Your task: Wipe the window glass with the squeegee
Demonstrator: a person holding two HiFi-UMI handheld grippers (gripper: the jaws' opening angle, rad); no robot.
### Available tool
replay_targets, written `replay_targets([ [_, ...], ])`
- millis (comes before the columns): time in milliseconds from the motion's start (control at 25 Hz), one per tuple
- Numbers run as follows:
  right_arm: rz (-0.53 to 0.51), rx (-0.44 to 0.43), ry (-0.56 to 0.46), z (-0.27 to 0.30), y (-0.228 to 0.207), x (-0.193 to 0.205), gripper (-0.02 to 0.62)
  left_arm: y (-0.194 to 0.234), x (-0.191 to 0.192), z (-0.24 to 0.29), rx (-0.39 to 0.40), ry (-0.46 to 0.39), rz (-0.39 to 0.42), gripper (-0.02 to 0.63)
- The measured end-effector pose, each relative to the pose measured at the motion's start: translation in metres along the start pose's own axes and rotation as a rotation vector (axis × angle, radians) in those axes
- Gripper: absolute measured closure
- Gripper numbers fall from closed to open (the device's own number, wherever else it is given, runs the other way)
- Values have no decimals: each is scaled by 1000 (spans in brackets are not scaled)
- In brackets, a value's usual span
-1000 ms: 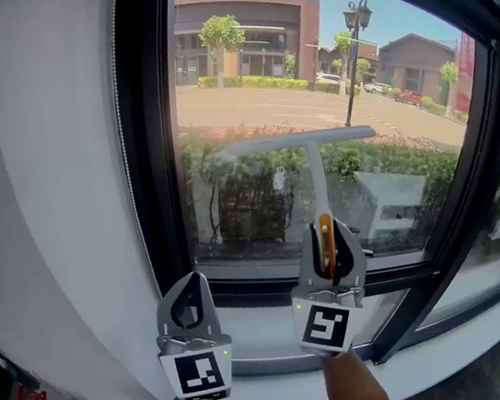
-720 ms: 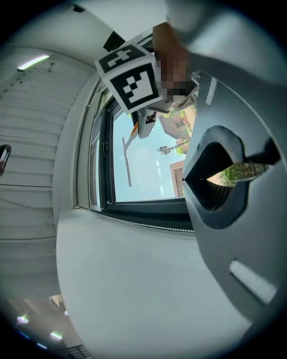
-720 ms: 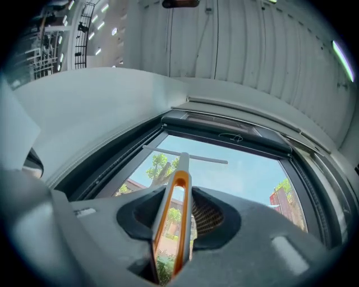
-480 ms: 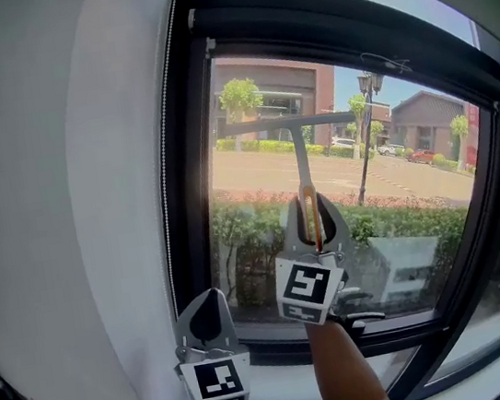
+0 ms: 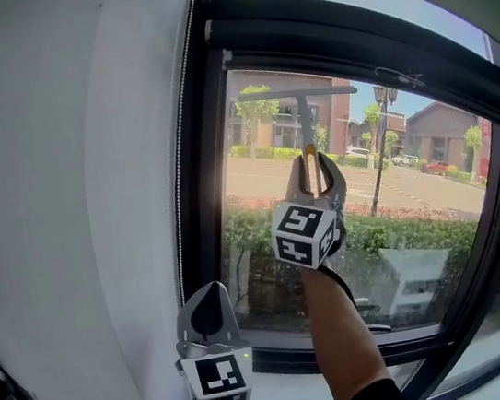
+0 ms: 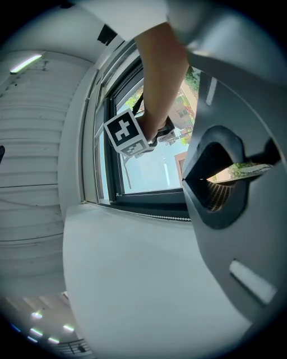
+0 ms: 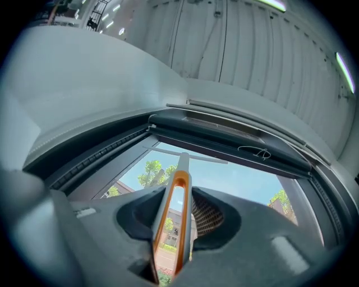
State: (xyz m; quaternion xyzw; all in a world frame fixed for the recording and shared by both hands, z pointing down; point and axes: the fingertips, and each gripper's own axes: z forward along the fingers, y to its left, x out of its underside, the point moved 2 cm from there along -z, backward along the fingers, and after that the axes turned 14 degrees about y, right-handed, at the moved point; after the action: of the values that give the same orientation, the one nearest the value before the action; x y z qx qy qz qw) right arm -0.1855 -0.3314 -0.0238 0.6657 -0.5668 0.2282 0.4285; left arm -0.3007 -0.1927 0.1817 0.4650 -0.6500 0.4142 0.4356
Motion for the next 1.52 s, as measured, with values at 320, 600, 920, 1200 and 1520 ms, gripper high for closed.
replay_targets([
  [320, 74, -2, 39, 31, 17, -17, 479, 0, 5, 1, -6, 18, -5, 591],
  [600, 119, 18, 37, 49, 18, -37, 479, 1, 2, 4, 9, 8, -1, 591],
  [920, 92, 25, 45, 46, 20, -26, 479, -2, 15, 9, 20, 37, -5, 591],
  [1200, 59, 14, 67, 21, 34, 11, 479, -8, 27, 10, 35, 53, -28, 591],
  [1520, 27, -6, 112, -15, 47, 56, 479, -19, 30, -3, 61, 53, -39, 591],
])
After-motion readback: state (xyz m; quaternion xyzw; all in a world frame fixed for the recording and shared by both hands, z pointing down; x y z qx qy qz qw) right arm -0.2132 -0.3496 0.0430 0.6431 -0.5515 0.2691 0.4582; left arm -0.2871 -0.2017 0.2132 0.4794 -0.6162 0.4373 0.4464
